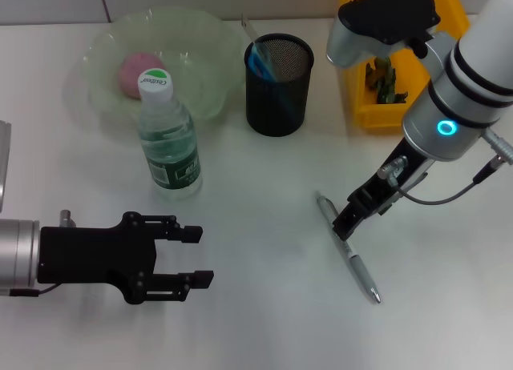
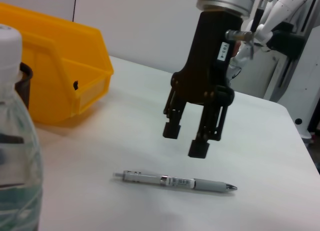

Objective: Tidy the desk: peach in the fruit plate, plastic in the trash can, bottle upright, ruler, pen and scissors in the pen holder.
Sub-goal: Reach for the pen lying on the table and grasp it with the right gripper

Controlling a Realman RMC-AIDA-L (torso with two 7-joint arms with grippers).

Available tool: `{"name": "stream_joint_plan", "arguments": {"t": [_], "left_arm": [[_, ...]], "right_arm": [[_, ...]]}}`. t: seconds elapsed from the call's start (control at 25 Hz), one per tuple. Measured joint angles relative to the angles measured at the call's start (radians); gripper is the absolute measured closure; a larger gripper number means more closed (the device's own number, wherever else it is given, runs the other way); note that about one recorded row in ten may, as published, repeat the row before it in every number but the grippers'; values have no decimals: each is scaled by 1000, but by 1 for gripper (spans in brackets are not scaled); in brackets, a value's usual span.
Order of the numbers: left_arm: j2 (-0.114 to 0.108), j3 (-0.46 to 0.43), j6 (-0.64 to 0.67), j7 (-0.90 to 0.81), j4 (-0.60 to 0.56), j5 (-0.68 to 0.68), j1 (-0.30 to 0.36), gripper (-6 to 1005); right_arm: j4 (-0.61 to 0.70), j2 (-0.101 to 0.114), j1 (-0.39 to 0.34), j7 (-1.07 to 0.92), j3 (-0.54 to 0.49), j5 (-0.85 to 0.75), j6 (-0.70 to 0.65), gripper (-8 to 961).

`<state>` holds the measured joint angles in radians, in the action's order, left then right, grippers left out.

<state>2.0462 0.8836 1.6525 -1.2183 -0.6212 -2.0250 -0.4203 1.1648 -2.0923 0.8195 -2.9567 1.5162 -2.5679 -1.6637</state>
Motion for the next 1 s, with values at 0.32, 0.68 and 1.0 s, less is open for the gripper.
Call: {"name": "stream_joint_plan", "arguments": {"t": [0.32,0.68,1.0], "left_arm": [[-1,-2,21,5,-1,-2,5,319],[-4,-7,22,22,-3,-2,13,318],[-5,-8,22,25,-3,-1,20,318]], "right_arm": [[-35,0,0,-1,29,2,76,216],[-66,0,11,-1,112,3,172,217],[-78,0,16,-1,200,25,243,218]]}}
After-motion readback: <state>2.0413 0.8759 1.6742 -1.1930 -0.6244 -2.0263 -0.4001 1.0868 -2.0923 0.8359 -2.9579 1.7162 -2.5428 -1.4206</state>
